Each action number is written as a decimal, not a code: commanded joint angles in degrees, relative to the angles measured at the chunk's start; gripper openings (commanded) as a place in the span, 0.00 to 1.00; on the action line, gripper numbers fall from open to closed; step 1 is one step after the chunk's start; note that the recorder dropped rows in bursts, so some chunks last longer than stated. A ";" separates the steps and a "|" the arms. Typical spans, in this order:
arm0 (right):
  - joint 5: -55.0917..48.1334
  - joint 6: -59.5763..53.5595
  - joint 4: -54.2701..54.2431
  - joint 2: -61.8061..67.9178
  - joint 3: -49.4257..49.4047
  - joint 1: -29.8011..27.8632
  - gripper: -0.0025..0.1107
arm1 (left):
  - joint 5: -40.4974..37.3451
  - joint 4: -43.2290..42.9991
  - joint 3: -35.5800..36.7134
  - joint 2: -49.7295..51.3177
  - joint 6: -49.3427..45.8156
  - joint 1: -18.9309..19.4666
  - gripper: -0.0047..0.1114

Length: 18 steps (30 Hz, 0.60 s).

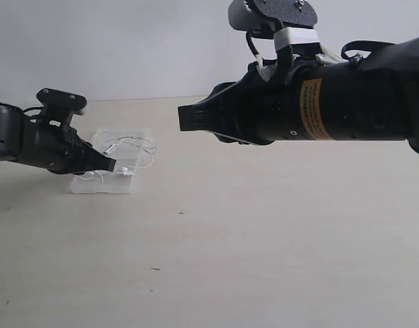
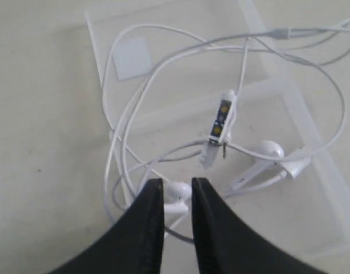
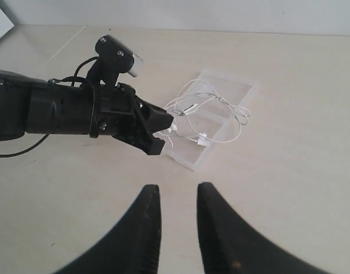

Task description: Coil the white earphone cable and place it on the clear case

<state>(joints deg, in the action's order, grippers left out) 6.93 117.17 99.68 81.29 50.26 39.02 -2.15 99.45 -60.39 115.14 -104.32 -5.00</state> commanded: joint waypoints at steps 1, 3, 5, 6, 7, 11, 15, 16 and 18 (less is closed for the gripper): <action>-0.37 -0.16 0.27 0.14 -0.28 -0.34 0.23 | -0.76 0.50 1.55 -0.99 0.46 -0.33 0.21; -0.37 -0.16 0.27 0.14 -0.28 -0.34 0.23 | -1.44 0.50 1.55 -2.15 0.46 -0.33 0.21; -0.37 -0.16 0.27 0.14 -0.28 -0.34 0.23 | -1.51 0.50 1.55 -3.81 0.46 -0.33 0.21; -0.37 -0.16 0.27 0.14 -0.28 -0.34 0.23 | -1.70 0.50 1.55 -4.51 0.46 -0.33 0.21; -0.37 -0.16 0.27 0.14 -0.28 -0.34 0.23 | -2.06 0.50 1.55 -5.31 0.46 -0.33 0.21; -0.37 -0.16 0.27 0.14 -0.28 -0.34 0.23 | -2.50 0.50 1.55 -8.54 0.46 -0.33 0.21; -0.37 -0.16 0.27 0.14 -0.28 -0.34 0.23 | -2.50 0.50 1.55 -11.51 0.86 -0.33 0.21; -0.37 -0.16 0.27 0.14 -0.28 -0.34 0.23 | -2.50 0.50 1.68 -12.23 1.34 -0.33 0.21; -0.37 -0.16 0.27 0.14 -0.28 -0.34 0.23 | -2.50 0.50 1.76 -14.28 2.15 -0.33 0.21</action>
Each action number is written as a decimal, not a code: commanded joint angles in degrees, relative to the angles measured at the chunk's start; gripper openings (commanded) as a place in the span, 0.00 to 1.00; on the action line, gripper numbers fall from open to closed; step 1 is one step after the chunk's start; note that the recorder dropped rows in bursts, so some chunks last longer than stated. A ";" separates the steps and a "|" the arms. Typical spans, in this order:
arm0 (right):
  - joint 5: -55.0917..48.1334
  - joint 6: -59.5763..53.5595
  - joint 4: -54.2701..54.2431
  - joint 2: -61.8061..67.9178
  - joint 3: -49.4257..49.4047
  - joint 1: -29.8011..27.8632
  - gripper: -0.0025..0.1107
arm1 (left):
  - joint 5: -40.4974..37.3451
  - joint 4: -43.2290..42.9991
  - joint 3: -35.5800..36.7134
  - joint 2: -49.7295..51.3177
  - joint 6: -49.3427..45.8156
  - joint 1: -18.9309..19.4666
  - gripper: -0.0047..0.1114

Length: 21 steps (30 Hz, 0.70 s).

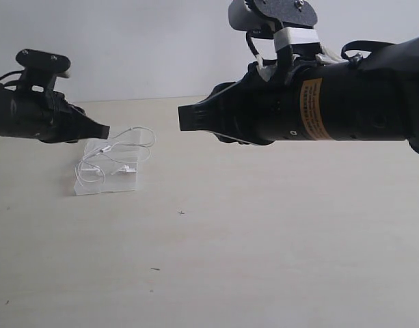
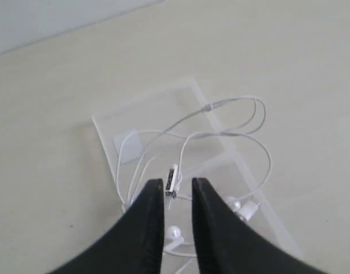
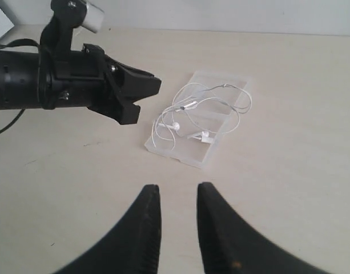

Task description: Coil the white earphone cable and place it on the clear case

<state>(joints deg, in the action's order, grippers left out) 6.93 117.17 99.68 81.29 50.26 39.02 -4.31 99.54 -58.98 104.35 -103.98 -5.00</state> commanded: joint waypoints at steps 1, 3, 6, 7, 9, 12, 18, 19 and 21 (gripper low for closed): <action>-0.37 -0.16 0.27 0.14 -0.28 -0.34 0.23 | -0.21 0.41 0.52 -4.76 2.92 -0.33 0.21; -0.37 -0.16 0.27 0.14 -0.28 -0.34 0.23 | -0.12 0.41 1.41 -7.95 5.54 -0.33 0.21; -0.37 -0.16 0.27 0.14 -0.28 -0.34 0.23 | -1.38 0.41 4.34 -13.38 9.19 -0.33 0.18; -0.37 -0.16 0.27 0.14 -0.28 -0.34 0.23 | -1.94 0.41 5.40 -15.07 9.93 -0.33 0.15; -0.37 -0.16 0.27 0.14 -0.28 -0.34 0.23 | -3.27 0.41 8.16 -19.77 11.79 -0.33 0.07; -0.37 -0.16 0.27 0.14 -0.28 -0.34 0.23 | -6.65 0.41 12.32 -28.20 14.97 -0.33 0.04; -0.37 -0.16 0.27 0.14 -0.28 -0.34 0.23 | -18.83 0.41 21.42 -46.61 22.25 -0.33 0.04; -0.37 -0.16 0.27 0.14 -0.28 -0.34 0.23 | -21.31 0.41 22.80 -49.85 22.25 -0.33 0.04; -0.37 -0.16 0.27 0.14 -0.28 -0.34 0.23 | -25.03 0.41 25.17 -55.82 22.25 -0.33 0.04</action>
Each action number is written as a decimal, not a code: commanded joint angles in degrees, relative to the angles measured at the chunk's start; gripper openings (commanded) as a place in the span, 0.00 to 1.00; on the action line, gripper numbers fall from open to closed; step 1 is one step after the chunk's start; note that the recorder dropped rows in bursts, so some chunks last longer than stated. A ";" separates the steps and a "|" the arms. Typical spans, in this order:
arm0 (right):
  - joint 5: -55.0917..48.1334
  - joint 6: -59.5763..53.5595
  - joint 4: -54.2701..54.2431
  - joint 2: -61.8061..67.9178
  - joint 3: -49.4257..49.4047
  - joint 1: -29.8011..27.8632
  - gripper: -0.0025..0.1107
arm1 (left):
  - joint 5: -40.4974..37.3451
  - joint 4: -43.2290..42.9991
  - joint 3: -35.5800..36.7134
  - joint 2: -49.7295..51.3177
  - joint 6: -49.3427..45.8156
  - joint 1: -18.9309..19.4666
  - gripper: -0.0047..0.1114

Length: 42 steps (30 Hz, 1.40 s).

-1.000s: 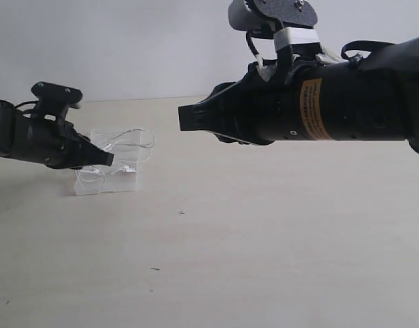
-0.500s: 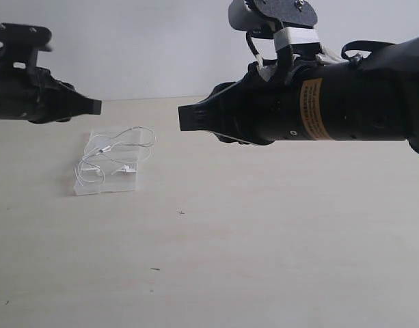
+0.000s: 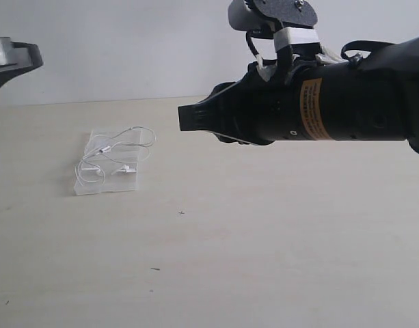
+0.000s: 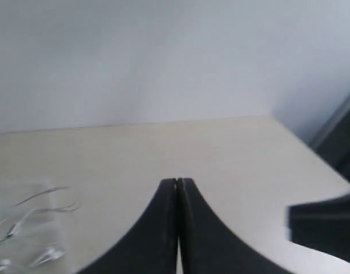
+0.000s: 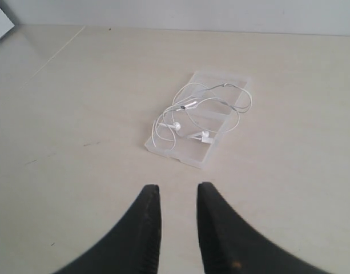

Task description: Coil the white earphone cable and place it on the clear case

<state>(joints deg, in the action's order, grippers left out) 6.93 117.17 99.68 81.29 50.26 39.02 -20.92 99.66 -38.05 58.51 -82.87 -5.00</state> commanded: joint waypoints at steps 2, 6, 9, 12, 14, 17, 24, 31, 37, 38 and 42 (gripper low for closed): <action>-0.37 -0.16 0.27 0.14 -0.28 -0.34 0.23 | -11.49 0.29 6.76 -14.84 1.72 -0.33 0.04; -0.37 -0.16 0.27 0.14 -0.28 -0.34 0.23 | -19.00 0.29 12.42 -23.84 3.85 -0.33 0.04; -0.37 -0.16 0.27 0.14 -0.28 -0.34 0.23 | -24.99 0.29 16.40 -29.43 3.97 -0.33 0.04; -0.37 -0.16 0.27 0.14 -0.28 -0.34 0.23 | -30.12 -1.15 19.36 -33.30 4.45 -0.33 0.04; -0.37 -0.16 0.27 0.14 -0.28 -0.34 0.23 | -32.18 -2.83 20.60 -35.09 4.45 -0.33 0.04; -0.37 -0.16 0.27 0.14 -0.28 -0.34 0.23 | -33.59 -7.62 21.17 -36.75 4.45 -0.33 0.04; -0.37 -0.16 0.27 0.14 -0.28 -0.34 0.23 | -36.70 -10.15 21.17 -37.39 4.45 -0.33 0.04; -0.37 -0.16 0.27 0.14 -0.28 -0.34 0.23 | -33.02 -11.66 21.17 -37.39 1.86 -0.23 0.04; -0.37 -0.16 0.27 0.14 -0.28 -0.34 0.23 | -9.08 -12.12 24.65 -39.62 2.04 -0.33 0.04; -0.37 -0.16 0.27 0.14 -0.28 -0.34 0.23 | -6.30 -12.12 26.04 -41.61 2.04 -0.33 0.04; -0.37 -0.19 0.27 0.14 -0.28 -0.34 0.23 | 2.27 -11.99 31.52 -50.18 2.04 -0.33 0.04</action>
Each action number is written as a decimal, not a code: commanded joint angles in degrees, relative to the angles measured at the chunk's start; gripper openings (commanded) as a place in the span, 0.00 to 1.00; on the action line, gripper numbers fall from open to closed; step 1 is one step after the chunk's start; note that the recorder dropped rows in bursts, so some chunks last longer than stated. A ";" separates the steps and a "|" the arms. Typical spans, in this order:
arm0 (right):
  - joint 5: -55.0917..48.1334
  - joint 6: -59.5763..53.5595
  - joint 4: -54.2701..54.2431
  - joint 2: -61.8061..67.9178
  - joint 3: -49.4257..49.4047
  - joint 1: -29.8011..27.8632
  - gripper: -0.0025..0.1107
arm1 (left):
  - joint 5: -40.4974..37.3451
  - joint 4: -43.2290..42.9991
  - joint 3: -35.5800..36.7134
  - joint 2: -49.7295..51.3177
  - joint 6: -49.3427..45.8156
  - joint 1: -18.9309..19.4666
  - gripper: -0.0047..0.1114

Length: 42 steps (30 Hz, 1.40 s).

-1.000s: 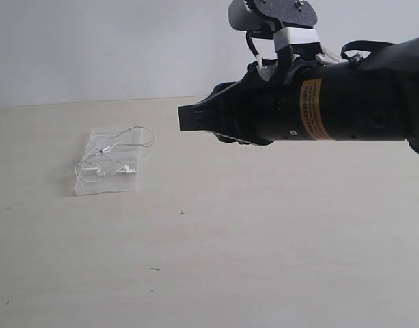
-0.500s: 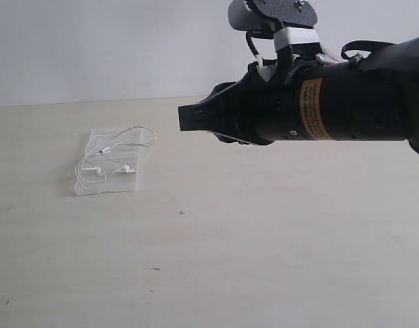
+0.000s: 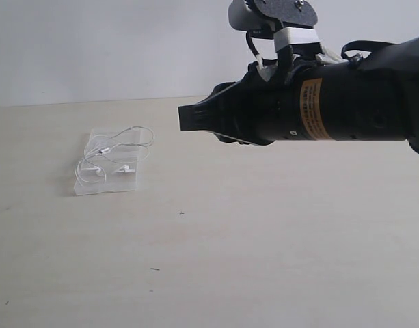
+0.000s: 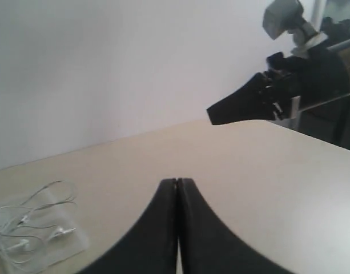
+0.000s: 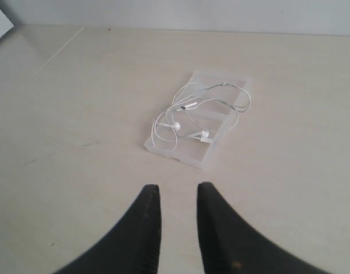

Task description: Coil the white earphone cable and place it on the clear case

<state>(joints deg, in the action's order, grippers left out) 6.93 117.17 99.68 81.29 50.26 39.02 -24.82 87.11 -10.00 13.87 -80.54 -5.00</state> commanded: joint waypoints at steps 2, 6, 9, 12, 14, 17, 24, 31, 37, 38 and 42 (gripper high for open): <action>-0.37 -0.19 0.27 0.14 -0.28 -0.34 0.23 | 10.46 0.71 6.65 -10.61 -0.29 -0.33 0.04; -0.37 -0.19 0.27 0.14 -0.28 -0.34 0.23 | 16.53 3.84 10.00 -13.87 -0.29 -0.83 0.04; -0.26 -0.19 0.27 0.14 -0.28 -0.34 0.23 | 18.58 3.94 10.00 -13.87 -0.21 -1.53 0.04; -0.06 -0.19 0.27 0.14 -0.28 -0.34 0.23 | 20.86 4.38 10.00 -13.87 -0.09 -2.44 0.04; -0.06 -0.19 0.27 0.14 -0.28 -0.34 0.23 | 20.63 4.56 10.00 -13.87 -0.09 -2.44 0.04; -0.06 -0.19 0.27 0.14 -0.28 -0.34 0.23 | 20.63 4.56 10.00 -13.87 -0.09 -2.44 0.04; -0.06 -0.19 0.27 0.14 -0.28 -0.34 0.23 | 20.63 4.56 10.00 -13.87 -0.09 -2.44 0.04; -0.06 -0.19 0.27 0.14 -0.28 -0.34 0.23 | 20.63 4.56 10.00 -13.87 -0.09 -2.44 0.04; -0.06 -0.19 0.27 0.14 -0.28 -0.34 0.23 | 20.63 4.56 10.00 -13.87 -0.09 -2.44 0.04; -0.06 -0.19 0.27 0.14 -0.28 -0.34 0.23 | 20.63 4.56 10.00 -13.87 -0.09 -2.44 0.04; -0.06 -0.19 0.27 0.14 -0.28 -0.34 0.23 | 20.63 4.56 10.00 -13.87 -0.09 -2.44 0.04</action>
<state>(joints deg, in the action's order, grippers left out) 6.93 117.17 99.68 81.29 50.26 39.02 -4.11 91.29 -0.16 0.40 -80.54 -7.01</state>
